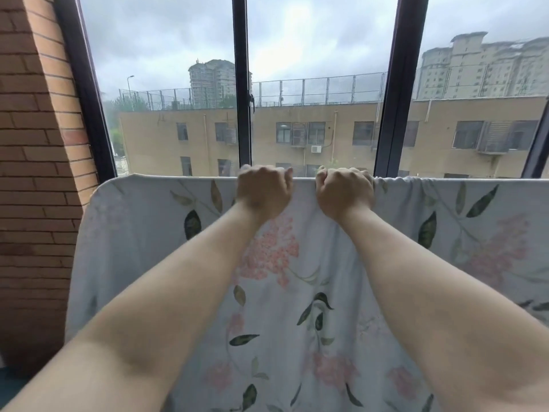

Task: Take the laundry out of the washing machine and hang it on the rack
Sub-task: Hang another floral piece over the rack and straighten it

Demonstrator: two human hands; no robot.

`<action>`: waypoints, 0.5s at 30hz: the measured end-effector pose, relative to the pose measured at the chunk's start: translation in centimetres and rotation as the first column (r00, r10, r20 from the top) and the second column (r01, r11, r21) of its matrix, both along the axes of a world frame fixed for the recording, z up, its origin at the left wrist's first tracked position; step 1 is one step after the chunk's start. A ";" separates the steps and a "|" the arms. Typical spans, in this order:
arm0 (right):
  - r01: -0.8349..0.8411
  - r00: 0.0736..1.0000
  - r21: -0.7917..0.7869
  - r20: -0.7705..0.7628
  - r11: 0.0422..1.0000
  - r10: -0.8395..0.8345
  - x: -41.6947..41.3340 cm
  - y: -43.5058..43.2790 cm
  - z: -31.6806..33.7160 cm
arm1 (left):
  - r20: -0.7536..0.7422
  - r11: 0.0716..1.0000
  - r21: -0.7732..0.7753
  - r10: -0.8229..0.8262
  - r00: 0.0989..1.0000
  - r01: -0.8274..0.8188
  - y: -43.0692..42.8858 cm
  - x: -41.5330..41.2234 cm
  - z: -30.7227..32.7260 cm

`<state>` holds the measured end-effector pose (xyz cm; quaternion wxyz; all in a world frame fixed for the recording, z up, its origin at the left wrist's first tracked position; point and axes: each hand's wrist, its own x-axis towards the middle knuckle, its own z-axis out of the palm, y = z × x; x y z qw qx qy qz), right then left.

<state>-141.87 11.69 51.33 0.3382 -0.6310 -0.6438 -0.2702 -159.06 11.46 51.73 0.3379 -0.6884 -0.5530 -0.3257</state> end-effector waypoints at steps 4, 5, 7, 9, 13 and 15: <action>-0.025 1.000 -0.015 0.010 1.000 0.025 1.9 -0.3 -0.1 | 0.050 1.000 -0.012 0.006 0.999 -0.006 -1.0 5.2 -0.4; -0.031 0.999 -0.009 0.015 0.999 0.031 2.8 -0.4 -0.1 | 0.047 1.000 0.007 0.019 0.999 -0.019 -1.0 5.1 -0.6; -0.036 0.999 -0.002 0.025 0.999 0.036 5.4 -0.7 -0.3 | 0.054 0.998 0.043 0.035 0.998 -0.037 -0.8 5.1 -0.7; -0.051 0.998 -0.006 0.036 0.999 0.051 7.4 -0.9 -0.4 | 0.067 0.996 0.067 0.046 0.997 -0.051 -0.5 4.9 -0.7; -0.059 0.996 -0.042 0.070 0.997 0.062 9.6 -0.8 -0.2 | 0.099 0.991 0.110 0.059 0.993 -0.070 0.1 5.3 -0.9; -0.046 0.996 -0.047 0.070 0.998 0.049 10.8 -0.7 0.0 | 0.117 0.989 0.110 0.081 0.990 -0.094 0.2 5.6 -0.9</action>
